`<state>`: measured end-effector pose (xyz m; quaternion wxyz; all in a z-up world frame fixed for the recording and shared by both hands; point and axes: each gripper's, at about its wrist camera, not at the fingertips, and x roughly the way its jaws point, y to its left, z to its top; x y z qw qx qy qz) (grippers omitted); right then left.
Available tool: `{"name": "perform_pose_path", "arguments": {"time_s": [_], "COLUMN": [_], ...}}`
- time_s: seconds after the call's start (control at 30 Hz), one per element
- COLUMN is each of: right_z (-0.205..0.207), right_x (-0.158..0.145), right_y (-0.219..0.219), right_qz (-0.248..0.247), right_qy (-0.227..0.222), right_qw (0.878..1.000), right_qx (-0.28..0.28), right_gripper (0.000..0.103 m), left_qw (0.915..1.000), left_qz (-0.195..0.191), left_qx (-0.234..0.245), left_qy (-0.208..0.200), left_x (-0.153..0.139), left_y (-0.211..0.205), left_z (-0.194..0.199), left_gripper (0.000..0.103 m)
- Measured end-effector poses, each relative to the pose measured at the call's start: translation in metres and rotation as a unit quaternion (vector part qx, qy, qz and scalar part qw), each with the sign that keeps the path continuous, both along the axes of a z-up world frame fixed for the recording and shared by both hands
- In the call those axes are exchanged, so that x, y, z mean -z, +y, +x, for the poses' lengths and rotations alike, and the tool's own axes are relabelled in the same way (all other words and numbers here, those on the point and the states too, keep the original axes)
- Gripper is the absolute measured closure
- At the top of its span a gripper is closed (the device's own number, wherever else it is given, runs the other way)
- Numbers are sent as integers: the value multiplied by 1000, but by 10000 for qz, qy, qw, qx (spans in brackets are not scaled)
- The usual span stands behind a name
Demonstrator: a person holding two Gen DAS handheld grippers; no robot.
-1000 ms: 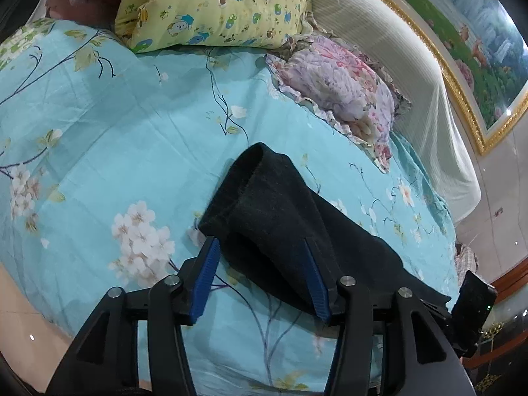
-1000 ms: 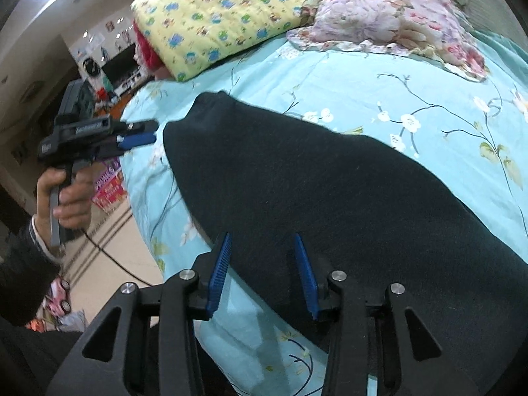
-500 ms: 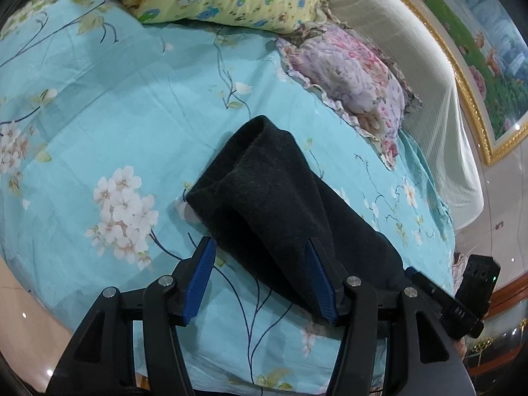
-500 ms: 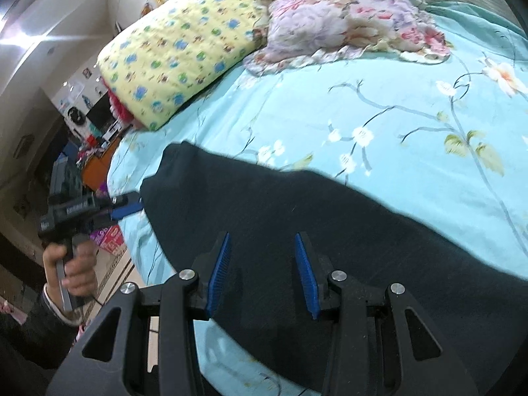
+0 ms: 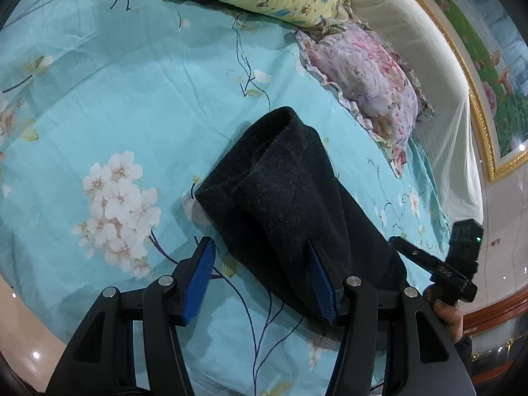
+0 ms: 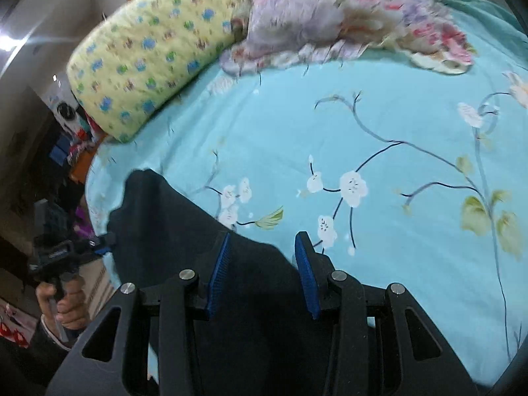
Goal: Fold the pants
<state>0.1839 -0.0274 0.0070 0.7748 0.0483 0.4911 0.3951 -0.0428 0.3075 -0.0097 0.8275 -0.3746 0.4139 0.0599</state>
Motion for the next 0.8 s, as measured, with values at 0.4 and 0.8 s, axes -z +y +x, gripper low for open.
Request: {"name": "perform_pose_path", "arguments": {"time_s": [0.4, 0.8], "right_z": [5, -10], "right_x": [20, -24], "right_y": [40, 46], "right_qz": [-943, -1548], "right_qy": [91, -1390], "right_qw": [9878, 9731], "right_qx": [-1233, -987], "right_gripper": [88, 93], "left_qw": [9990, 9946], "left_qz": [427, 341], "left_qx": [78, 136], "left_qy": [-129, -970], "left_x": [13, -40], "left_y": [-4, 5], "left_z": [22, 12], "left_gripper": [52, 82]}}
